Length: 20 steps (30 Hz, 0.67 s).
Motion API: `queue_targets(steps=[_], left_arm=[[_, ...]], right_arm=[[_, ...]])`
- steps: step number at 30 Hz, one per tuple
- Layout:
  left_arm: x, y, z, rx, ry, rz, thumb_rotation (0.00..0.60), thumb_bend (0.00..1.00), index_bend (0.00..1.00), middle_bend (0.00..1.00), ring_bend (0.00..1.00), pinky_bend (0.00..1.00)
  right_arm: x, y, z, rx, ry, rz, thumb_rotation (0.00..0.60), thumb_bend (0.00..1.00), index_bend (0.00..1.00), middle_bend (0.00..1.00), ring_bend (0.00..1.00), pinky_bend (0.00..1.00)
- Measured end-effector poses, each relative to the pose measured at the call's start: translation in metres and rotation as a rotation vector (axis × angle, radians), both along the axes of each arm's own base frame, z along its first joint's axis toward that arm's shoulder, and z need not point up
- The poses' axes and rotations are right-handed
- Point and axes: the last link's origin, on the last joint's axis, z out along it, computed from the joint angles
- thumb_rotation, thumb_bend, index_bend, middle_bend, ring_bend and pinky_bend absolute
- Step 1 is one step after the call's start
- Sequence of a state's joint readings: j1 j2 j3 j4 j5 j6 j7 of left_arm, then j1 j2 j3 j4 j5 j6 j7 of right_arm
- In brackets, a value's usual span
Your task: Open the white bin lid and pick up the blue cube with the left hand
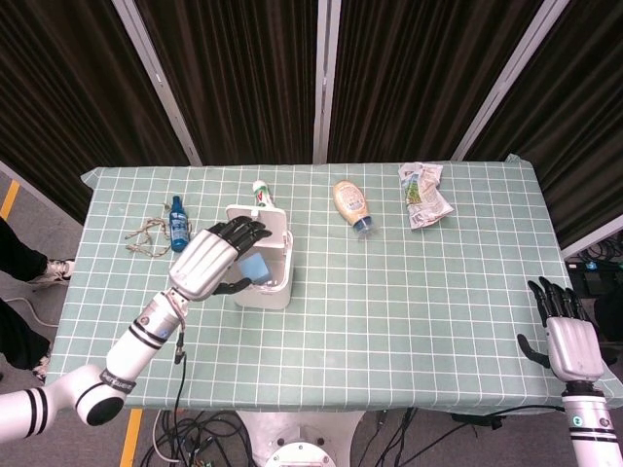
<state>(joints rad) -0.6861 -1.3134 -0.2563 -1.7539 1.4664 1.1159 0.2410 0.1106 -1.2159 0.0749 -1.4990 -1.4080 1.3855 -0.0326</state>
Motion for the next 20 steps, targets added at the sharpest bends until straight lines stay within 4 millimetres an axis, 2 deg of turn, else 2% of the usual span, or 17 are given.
queue_targets(steps=[5, 9, 13, 15, 18, 20], left_arm=[[-0.008, -0.009, 0.008, 0.018, 0.005, 0.012, 0.600, 0.12, 0.15, 0.15, 0.12, 0.36], [-0.035, -0.026, 0.022, 0.080, 0.026, 0.071, 0.600, 0.12, 0.19, 0.16, 0.12, 0.33], [-0.081, -0.055, 0.040, 0.170, 0.054, 0.199, 0.600, 0.11, 0.20, 0.16, 0.12, 0.30], [-0.110, -0.075, 0.048, 0.210, 0.074, 0.290, 0.600, 0.11, 0.20, 0.16, 0.12, 0.29], [-0.152, -0.108, 0.056, 0.233, 0.119, 0.427, 0.600, 0.10, 0.16, 0.15, 0.09, 0.24], [-0.173, -0.125, 0.057, 0.214, 0.136, 0.497, 0.600, 0.09, 0.10, 0.10, 0.04, 0.19]], right_arm=[[0.000, 0.000, 0.000, -0.001, -0.003, 0.003, 0.600, 0.23, 0.00, 0.00, 0.00, 0.00], [0.000, 0.003, 0.001, -0.005, -0.004, 0.007, 0.600, 0.23, 0.00, 0.00, 0.00, 0.00], [0.002, 0.004, 0.002, -0.007, -0.003, 0.010, 0.600, 0.23, 0.00, 0.00, 0.00, 0.00], [0.004, 0.004, 0.002, -0.011, -0.003, 0.018, 0.600, 0.23, 0.00, 0.00, 0.00, 0.00], [0.008, 0.004, 0.000, -0.011, -0.002, 0.032, 0.600, 0.23, 0.00, 0.00, 0.00, 0.00], [0.009, 0.005, -0.003, -0.008, 0.000, 0.036, 0.600, 0.23, 0.00, 0.00, 0.00, 0.00]])
